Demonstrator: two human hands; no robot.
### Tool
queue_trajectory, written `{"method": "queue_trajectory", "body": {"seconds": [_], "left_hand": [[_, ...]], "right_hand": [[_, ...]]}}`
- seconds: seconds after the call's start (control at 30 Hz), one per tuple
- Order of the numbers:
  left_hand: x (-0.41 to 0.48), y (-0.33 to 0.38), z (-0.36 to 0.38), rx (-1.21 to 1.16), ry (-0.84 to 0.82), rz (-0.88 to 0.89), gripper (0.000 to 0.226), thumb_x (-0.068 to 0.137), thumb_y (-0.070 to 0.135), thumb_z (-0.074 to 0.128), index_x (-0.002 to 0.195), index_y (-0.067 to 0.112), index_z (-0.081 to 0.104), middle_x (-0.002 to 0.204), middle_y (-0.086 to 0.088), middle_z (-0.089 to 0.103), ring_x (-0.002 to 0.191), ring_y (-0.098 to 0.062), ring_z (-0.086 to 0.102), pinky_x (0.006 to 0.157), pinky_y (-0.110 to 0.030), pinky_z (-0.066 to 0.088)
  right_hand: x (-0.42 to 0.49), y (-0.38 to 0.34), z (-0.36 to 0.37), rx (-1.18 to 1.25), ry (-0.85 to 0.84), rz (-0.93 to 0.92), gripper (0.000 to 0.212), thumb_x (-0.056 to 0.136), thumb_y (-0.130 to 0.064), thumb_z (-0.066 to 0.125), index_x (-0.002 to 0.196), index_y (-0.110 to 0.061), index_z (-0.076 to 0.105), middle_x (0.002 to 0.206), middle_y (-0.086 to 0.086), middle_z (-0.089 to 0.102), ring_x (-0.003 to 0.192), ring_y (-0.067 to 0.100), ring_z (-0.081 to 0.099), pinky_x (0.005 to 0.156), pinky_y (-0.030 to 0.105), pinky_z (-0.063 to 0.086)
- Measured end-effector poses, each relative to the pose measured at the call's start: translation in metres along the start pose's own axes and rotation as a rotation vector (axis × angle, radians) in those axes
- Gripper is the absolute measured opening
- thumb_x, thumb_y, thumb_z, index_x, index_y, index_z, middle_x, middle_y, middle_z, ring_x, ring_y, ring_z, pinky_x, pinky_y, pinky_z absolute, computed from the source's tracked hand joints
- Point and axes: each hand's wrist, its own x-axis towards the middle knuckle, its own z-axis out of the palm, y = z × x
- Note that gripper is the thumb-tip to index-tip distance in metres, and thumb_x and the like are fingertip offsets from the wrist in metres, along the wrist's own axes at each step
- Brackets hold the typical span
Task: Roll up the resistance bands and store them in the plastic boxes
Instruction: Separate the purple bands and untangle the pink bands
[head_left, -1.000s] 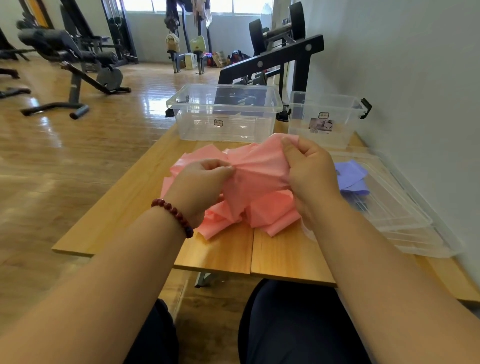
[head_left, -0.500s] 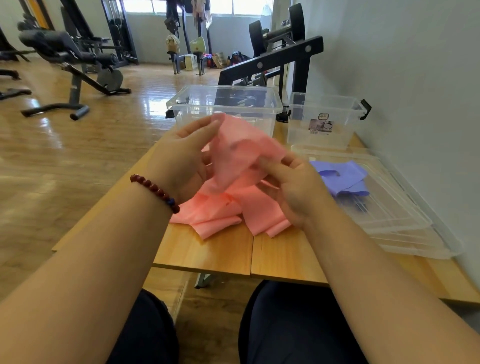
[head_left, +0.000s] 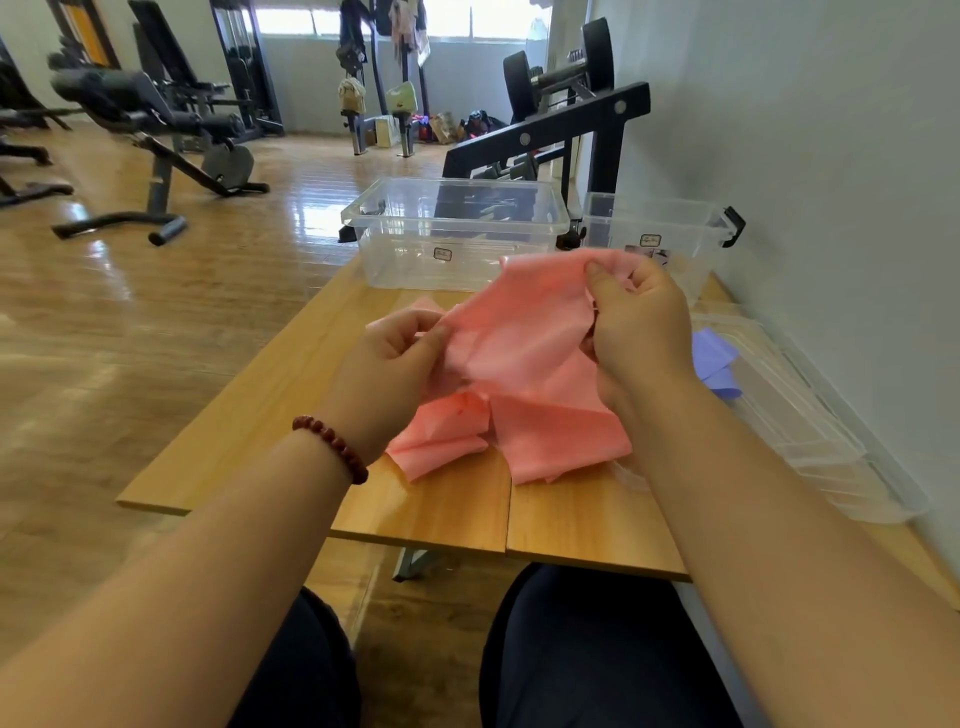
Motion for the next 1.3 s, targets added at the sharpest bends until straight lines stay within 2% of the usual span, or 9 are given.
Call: {"method": "queue_trajectory", "body": {"seconds": [0.2,0.33,0.47,0.63,0.77,0.93,1.03,1.17,1.3], "left_hand": [[0.003,0.007,-0.003,0.189,-0.093,-0.084,0.033,0.081,0.051,0.063,0.106,0.029,0.062,0.087,0.002,0.06,0.069,-0.015,0.056,0.054,-0.024,0.051],[0.008,0.002,-0.014,0.568,-0.112,-0.058,0.039,0.086,0.027,0.072,0.119,0.031,0.052,0.102,0.007,0.06,0.081,-0.012,0.066,0.06,-0.02,0.051],[0.011,-0.001,-0.029,0.164,-0.093,-0.22,0.011,0.092,0.019,0.065,0.092,0.011,0.072,0.09,-0.016,0.073,0.081,-0.025,0.066,0.072,-0.033,0.052],[0.008,0.009,-0.009,-0.412,-0.126,-0.456,0.035,0.1,0.025,0.048,0.126,0.004,0.061,0.122,-0.021,0.064,0.099,-0.028,0.062,0.08,-0.042,0.056],[0.007,0.011,0.004,-0.493,-0.111,-0.492,0.039,0.103,0.033,0.043,0.125,0.008,0.061,0.124,-0.019,0.064,0.103,-0.029,0.065,0.078,-0.041,0.058],[0.011,0.014,0.007,-0.516,-0.086,-0.48,0.041,0.104,0.037,0.038,0.124,0.01,0.062,0.117,-0.019,0.068,0.095,-0.029,0.068,0.075,-0.042,0.059],[0.013,0.014,0.01,-0.507,-0.071,-0.463,0.042,0.103,0.038,0.041,0.126,0.01,0.062,0.12,-0.018,0.067,0.103,-0.032,0.066,0.079,-0.044,0.057],[0.017,0.011,0.009,-0.301,0.088,-0.353,0.026,0.102,0.034,0.047,0.108,0.021,0.068,0.107,-0.005,0.066,0.095,-0.024,0.064,0.076,-0.042,0.058],[0.019,0.01,0.003,-0.373,0.152,-0.431,0.017,0.101,0.032,0.05,0.099,0.019,0.061,0.096,-0.006,0.064,0.079,-0.022,0.066,0.062,-0.037,0.055]], "right_hand": [[0.001,0.001,-0.002,0.011,0.014,0.111,0.019,0.099,-0.018,0.057,0.08,-0.021,0.058,0.063,-0.003,0.053,0.046,0.004,0.048,0.05,0.023,0.044],[0.005,-0.002,-0.007,0.021,0.063,0.124,0.015,0.101,-0.017,0.053,0.088,-0.02,0.061,0.068,-0.002,0.056,0.049,0.004,0.053,0.051,0.02,0.047],[0.005,-0.003,-0.01,0.119,-0.024,0.27,0.011,0.101,-0.023,0.053,0.104,-0.016,0.062,0.088,0.005,0.063,0.068,0.012,0.061,0.058,0.024,0.052],[-0.016,0.018,0.0,0.001,-0.238,0.454,0.03,0.093,-0.043,0.062,0.104,-0.015,0.062,0.086,0.002,0.067,0.073,0.015,0.063,0.063,0.025,0.052],[-0.029,0.034,0.0,-0.076,-0.291,0.565,0.05,0.088,-0.067,0.05,0.108,-0.022,0.055,0.101,0.012,0.068,0.092,0.025,0.066,0.088,0.039,0.054],[-0.033,0.03,-0.006,-0.072,-0.285,0.531,0.095,0.066,-0.091,0.039,0.099,-0.006,0.069,0.091,0.014,0.075,0.092,0.029,0.071,0.084,0.041,0.058],[-0.04,0.024,-0.001,-0.033,-0.322,0.34,0.08,0.053,-0.089,0.054,0.102,-0.027,0.067,0.104,0.003,0.073,0.105,0.023,0.066,0.096,0.043,0.051],[-0.034,0.027,-0.001,-0.128,-0.2,0.14,0.022,0.083,-0.041,0.074,0.083,-0.019,0.07,0.095,0.009,0.074,0.099,0.029,0.068,0.093,0.049,0.055],[-0.024,0.024,-0.003,-0.109,-0.143,0.071,0.032,0.091,-0.042,0.066,0.07,-0.018,0.068,0.077,0.003,0.068,0.084,0.024,0.067,0.086,0.053,0.056]]}}
